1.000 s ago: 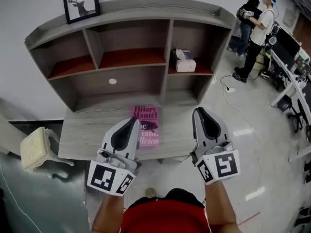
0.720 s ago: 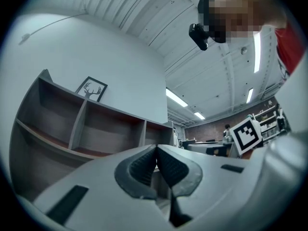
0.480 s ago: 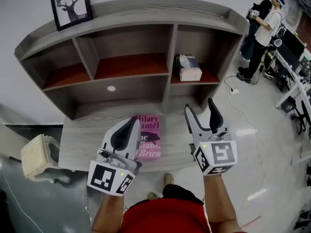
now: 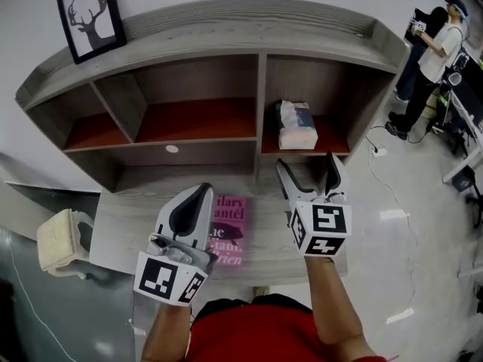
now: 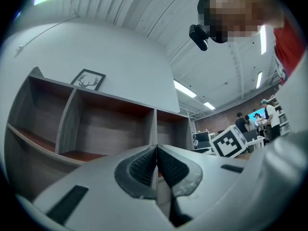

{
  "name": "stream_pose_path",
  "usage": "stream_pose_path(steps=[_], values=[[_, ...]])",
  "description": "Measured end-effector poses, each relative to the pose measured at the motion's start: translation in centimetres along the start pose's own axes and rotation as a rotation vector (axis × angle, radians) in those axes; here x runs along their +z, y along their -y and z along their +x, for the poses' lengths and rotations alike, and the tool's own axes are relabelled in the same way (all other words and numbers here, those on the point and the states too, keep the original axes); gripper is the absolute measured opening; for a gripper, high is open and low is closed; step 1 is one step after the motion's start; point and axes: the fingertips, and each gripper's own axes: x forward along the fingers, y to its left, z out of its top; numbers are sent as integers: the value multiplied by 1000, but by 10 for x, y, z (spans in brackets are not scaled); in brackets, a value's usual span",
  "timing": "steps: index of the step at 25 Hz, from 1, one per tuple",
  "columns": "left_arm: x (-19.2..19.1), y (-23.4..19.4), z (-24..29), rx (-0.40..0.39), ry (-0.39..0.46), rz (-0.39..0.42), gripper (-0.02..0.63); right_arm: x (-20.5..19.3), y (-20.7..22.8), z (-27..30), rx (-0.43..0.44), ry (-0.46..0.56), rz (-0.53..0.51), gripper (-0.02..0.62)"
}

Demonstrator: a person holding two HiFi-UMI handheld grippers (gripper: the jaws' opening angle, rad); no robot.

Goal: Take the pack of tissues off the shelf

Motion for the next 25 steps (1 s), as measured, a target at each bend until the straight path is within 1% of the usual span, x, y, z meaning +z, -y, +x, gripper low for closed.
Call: stream_pose_path(steps=[6,12,17,20,25], values=[[-15,-8,28,4,-29,-7,9,-17,21,41,-1,-65,6,460],[-22,-25,43,-33,-40,-17,9,-25,21,74,-9,-120,13,484],[-29,-37,52,-52,-49,-29,9,-34,22,96,-27,-161,9,492],[-32,-42,56,-59,-53,-33,9,-39,22,104,-32,-189,2,490],[-34,-46,59,-68,-51,-32,9,-44,26,106,-45,-205,4,430]])
